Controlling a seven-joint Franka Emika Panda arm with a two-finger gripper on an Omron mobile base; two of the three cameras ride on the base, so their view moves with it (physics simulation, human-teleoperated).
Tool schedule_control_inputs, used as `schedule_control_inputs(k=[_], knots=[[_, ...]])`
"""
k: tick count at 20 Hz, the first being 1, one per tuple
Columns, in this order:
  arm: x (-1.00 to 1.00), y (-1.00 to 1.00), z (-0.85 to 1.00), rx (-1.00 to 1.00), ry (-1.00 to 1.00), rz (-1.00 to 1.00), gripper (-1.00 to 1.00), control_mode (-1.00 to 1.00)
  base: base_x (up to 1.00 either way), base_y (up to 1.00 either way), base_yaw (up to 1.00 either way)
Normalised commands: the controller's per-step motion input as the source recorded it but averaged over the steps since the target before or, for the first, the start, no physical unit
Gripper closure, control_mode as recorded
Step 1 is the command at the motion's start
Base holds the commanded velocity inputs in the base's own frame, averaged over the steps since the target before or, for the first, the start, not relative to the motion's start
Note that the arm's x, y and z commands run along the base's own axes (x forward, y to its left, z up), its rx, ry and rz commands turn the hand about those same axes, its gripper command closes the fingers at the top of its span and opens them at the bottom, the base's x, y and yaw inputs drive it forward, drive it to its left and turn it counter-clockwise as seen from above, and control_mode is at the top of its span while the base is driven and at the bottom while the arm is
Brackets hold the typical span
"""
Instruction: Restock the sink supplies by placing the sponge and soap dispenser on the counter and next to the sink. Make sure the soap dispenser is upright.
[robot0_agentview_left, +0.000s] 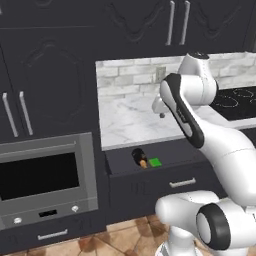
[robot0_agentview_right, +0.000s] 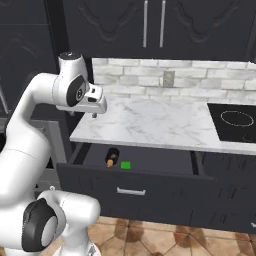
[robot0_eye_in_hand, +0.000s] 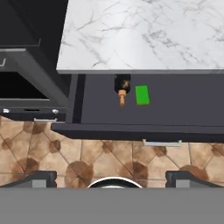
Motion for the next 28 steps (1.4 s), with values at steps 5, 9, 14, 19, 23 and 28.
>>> schedule_control_inputs(k=[5,9,14,19,23,28], knots=[[0.0,0.0,0.0,0.0,0.0,0.0,-1.0,1.0,0.12,-0.56,0.0],[0.0,0.0,0.0,0.0,0.0,0.0,-1.0,1.0,0.19,-0.47,0.0],[0.0,0.0,0.0,0.0,0.0,0.0,-1.0,1.0,0.3,-0.33,0.0],[0.0,0.0,0.0,0.0,0.0,0.0,-1.0,1.0,0.1,-0.21,0.0],[0.01,0.0,0.0,0.0,0.0,0.0,-1.0,-1.0,0.0,0.0,0.0],[0.59,0.01,-0.57,0.0,0.06,-0.03,-1.0,-1.0,0.0,0.0,0.0]])
